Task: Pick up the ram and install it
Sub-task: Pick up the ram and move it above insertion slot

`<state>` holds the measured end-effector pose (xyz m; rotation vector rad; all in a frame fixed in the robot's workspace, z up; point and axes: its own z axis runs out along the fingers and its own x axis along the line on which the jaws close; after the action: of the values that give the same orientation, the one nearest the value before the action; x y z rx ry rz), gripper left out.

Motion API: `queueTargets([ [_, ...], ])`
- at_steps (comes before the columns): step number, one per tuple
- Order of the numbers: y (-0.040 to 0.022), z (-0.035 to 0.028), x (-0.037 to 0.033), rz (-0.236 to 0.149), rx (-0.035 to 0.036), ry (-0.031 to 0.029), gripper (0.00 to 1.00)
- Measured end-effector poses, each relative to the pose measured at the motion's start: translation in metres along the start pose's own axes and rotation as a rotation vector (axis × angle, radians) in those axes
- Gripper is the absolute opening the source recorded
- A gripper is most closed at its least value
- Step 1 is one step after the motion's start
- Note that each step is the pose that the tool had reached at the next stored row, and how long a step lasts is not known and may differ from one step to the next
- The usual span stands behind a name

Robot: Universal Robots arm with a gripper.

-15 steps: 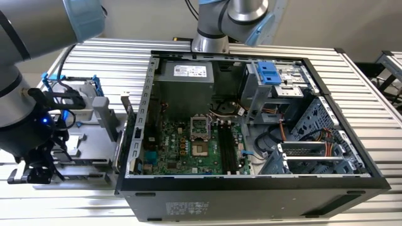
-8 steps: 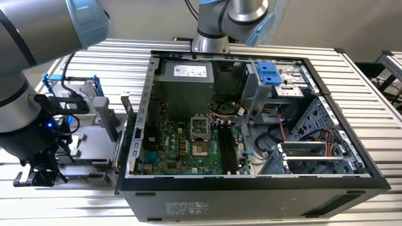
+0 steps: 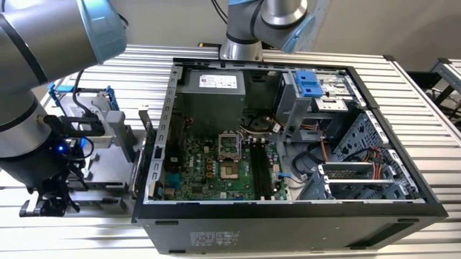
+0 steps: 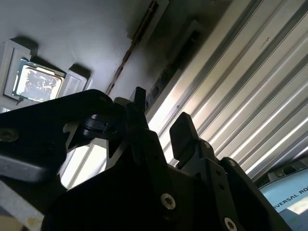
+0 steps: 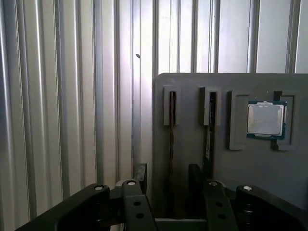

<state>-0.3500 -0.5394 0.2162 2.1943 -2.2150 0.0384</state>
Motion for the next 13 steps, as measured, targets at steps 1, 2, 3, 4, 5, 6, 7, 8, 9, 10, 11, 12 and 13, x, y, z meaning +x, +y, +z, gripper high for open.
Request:
queueTargets([
  [1, 0.0000, 0.0015, -0.0001, 0.001, 0.0000, 0.0000, 1.00],
  [2, -0.0002, 0.0030, -0.0001, 0.003, -0.0001, 0.0000, 1.00],
  [3, -0.0003, 0.0044, -0.0001, 0.004, -0.0001, 0.0000, 1.00],
  [4, -0.0005, 0.0055, -0.0002, 0.005, -0.0001, 0.0000, 1.00],
  [5, -0.0006, 0.0068, -0.0002, 0.006, -0.0001, 0.0000, 1.00],
  [6, -0.0007, 0.0076, -0.0003, 0.007, -0.0002, -0.0002, 1.00],
  [7, -0.0008, 0.0083, -0.0003, 0.008, -0.0003, -0.0003, 1.00],
  [8, -0.0007, 0.0088, -0.0003, 0.008, -0.0004, -0.0008, 1.00],
  [9, -0.0007, 0.0093, -0.0003, 0.009, -0.0004, -0.0016, 1.00],
  [10, -0.0008, 0.0098, -0.0003, 0.009, -0.0004, -0.0022, 1.00],
  [11, -0.0008, 0.0104, -0.0004, 0.009, -0.0003, -0.0026, 1.00],
  [12, -0.0008, 0.0108, -0.0004, 0.009, -0.0003, -0.0029, 1.00],
  [13, -0.0008, 0.0112, -0.0004, 0.010, -0.0003, -0.0033, 1.00],
])
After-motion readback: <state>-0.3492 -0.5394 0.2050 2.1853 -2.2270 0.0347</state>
